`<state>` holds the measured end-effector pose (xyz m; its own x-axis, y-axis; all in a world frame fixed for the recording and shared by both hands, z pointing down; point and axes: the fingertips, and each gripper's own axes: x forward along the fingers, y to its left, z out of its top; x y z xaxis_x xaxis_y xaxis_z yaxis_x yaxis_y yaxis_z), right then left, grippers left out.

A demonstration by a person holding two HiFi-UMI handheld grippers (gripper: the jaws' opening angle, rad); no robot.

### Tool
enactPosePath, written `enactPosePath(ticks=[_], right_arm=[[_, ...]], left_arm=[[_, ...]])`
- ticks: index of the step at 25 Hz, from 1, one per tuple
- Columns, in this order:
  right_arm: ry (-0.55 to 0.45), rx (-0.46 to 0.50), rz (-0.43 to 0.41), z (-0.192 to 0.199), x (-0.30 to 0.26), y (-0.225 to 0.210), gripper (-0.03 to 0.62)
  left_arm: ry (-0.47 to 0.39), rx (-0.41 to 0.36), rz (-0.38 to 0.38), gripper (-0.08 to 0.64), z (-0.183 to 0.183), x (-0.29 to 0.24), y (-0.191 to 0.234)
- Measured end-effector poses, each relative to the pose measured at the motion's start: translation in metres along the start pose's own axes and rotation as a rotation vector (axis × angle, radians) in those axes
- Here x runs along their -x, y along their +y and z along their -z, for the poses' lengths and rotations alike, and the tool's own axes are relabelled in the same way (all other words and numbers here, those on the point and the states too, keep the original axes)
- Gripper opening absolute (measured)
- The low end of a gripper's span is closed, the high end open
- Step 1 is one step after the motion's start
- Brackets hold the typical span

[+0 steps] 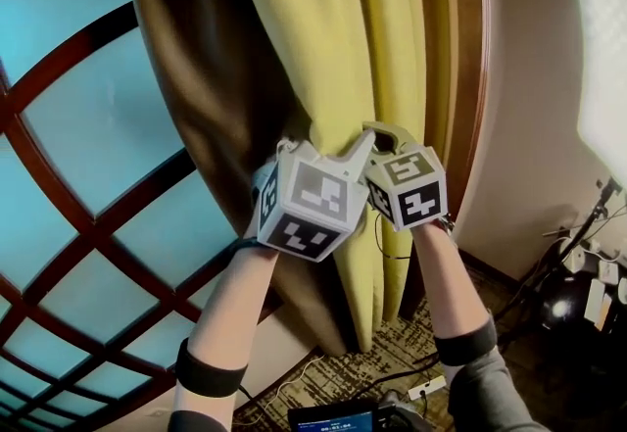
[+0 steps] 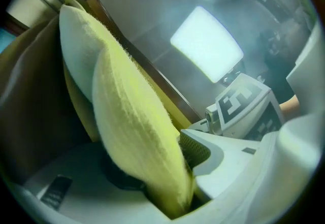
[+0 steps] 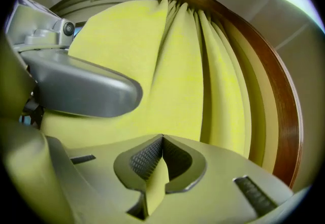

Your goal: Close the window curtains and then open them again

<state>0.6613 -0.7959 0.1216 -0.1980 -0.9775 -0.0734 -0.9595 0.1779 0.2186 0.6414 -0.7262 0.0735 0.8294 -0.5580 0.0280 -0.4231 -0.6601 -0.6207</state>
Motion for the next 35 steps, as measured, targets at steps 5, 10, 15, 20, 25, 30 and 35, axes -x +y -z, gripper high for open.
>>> enactPosePath(ticks=[5, 10, 15, 20, 25, 30, 35], right_arm=[[0.008, -0.028, 0.029, 0.007, 0.005, 0.025, 0.012], [0.013, -0.032, 0.085, -0.002, 0.014, 0.071, 0.012], [0.022, -0.034, 0.096, -0.001, 0.02, 0.1, 0.012], [0.026, -0.023, 0.101, -0.005, 0.028, 0.113, 0.012], [0.039, -0.007, 0.096, -0.003, 0.034, 0.11, 0.012], [0.038, 0.005, 0.09, -0.001, 0.039, 0.091, 0.012], [0.039, 0.028, 0.083, 0.005, 0.036, 0.067, 0.012]], left_arm=[[-0.003, 0.035, -0.034, 0.267, 0.023, 0.059, 0.013], [-0.065, 0.076, -0.131, 0.343, 0.027, 0.142, 0.056], [-0.081, 0.132, -0.229, 0.442, 0.036, 0.171, 0.093], [-0.072, 0.224, -0.201, 0.499, 0.044, 0.156, 0.108], [-0.058, 0.236, -0.16, 0.497, 0.05, 0.124, 0.111], [-0.051, 0.165, -0.11, 0.335, 0.034, 0.093, 0.09], [-0.049, 0.151, -0.109, 0.144, 0.029, 0.058, 0.079]])
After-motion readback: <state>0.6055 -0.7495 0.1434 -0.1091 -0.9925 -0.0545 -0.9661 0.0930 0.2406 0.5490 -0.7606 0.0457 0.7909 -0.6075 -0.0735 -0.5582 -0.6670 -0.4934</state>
